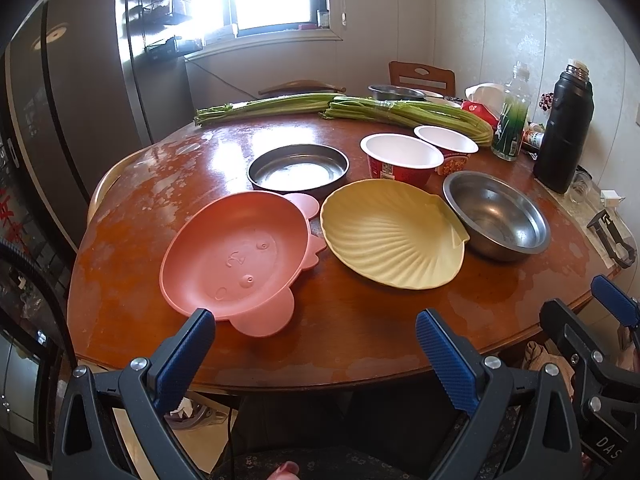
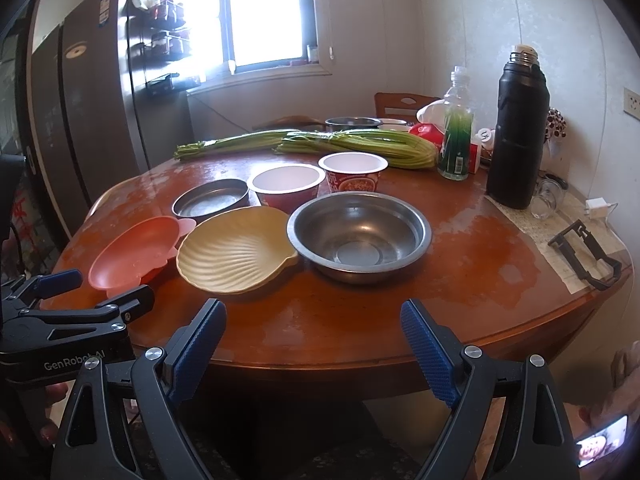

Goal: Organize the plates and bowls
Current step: 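Move both grippers toward the pink pig-shaped plate, then grasp the pink plate rim with both grippers and lift it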

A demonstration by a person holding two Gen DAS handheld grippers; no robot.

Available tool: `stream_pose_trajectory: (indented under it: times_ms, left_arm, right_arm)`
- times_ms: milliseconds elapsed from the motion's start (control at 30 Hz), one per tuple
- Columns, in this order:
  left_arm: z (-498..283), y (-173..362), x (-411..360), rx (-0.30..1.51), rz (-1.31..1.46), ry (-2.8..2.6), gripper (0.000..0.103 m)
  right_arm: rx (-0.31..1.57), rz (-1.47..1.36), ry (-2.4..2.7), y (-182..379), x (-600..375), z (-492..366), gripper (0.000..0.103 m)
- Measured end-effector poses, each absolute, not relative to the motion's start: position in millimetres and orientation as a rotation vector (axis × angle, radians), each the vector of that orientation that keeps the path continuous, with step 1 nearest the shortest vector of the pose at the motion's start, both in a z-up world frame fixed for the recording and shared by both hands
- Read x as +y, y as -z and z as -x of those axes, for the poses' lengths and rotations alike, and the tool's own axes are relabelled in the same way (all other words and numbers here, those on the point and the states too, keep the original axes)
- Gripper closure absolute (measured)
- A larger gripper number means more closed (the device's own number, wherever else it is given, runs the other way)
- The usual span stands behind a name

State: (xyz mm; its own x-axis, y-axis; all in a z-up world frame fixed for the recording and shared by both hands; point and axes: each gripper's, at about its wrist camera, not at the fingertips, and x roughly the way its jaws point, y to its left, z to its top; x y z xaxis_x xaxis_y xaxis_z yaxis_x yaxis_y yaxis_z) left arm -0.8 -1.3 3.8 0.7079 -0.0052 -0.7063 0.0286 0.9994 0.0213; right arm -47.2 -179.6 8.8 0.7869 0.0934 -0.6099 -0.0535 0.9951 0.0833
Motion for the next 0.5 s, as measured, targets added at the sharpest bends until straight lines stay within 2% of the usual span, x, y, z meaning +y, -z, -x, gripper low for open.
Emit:
stream_pose_trajectory:
  times_ms: [233, 500]
  left_arm:
    - [-2.5, -12.3, 27.0, 0.770, -0.001, -0.015, 0.002]
    - [-12.0, -10.8, 108.6, 0.719, 0.086, -0.143, 0.002]
  right_arm:
    - [0.644, -0.051, -0.133, -20.7, -168.0, 31.0, 0.013]
    - [0.654, 0.021, -0.346, -38.1, -114.6, -28.8, 0.013]
